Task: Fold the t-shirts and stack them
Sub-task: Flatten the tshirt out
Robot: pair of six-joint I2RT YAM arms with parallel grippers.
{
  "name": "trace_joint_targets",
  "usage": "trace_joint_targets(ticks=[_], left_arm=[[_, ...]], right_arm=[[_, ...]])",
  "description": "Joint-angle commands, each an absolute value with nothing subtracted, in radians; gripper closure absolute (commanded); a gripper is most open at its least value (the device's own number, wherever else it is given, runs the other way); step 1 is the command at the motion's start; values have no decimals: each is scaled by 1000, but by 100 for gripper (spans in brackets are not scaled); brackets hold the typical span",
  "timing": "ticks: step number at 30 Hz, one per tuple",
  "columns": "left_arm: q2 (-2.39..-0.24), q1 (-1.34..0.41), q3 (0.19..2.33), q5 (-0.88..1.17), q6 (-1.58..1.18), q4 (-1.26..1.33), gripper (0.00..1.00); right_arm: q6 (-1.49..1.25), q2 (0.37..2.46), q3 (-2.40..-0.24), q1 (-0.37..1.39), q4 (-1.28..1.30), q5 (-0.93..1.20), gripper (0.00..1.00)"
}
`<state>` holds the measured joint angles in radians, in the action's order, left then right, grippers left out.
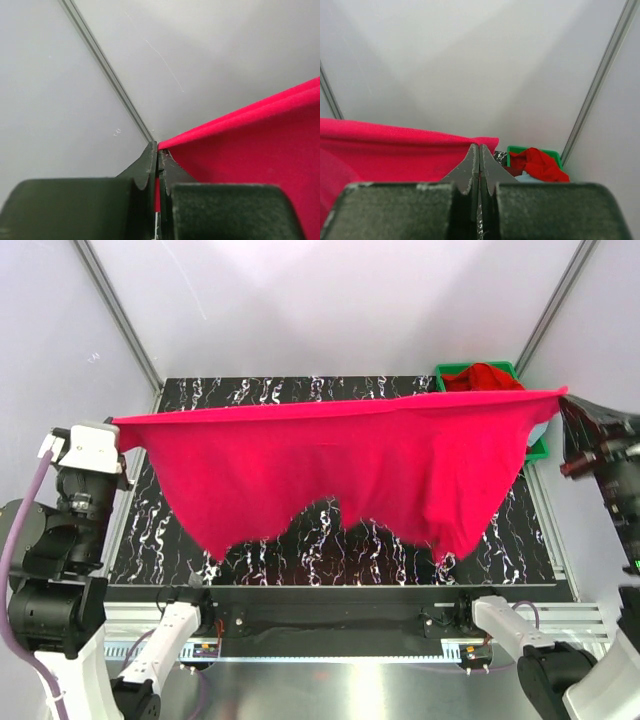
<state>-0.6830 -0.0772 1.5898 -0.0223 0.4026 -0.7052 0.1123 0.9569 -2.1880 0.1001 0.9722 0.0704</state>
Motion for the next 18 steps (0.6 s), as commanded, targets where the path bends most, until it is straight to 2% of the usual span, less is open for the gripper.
trace_joint_targets(ticks=[1, 8, 12, 18], left_arm=[[-735, -61, 1554, -184, 468, -669, 100], [-775, -61, 1321, -133, 492, -620, 100], [-811, -61, 1064, -98, 521, -523, 100], [-1014, -57, 859, -87, 578, -307, 100]], right_arm=[[189, 1045, -2160, 81, 875, -115, 100], [198, 1104, -1880, 81, 691, -91, 100], [178, 1149, -1674, 80, 533, -35, 100], [224, 1327, -1430, 80, 327, -3, 100]])
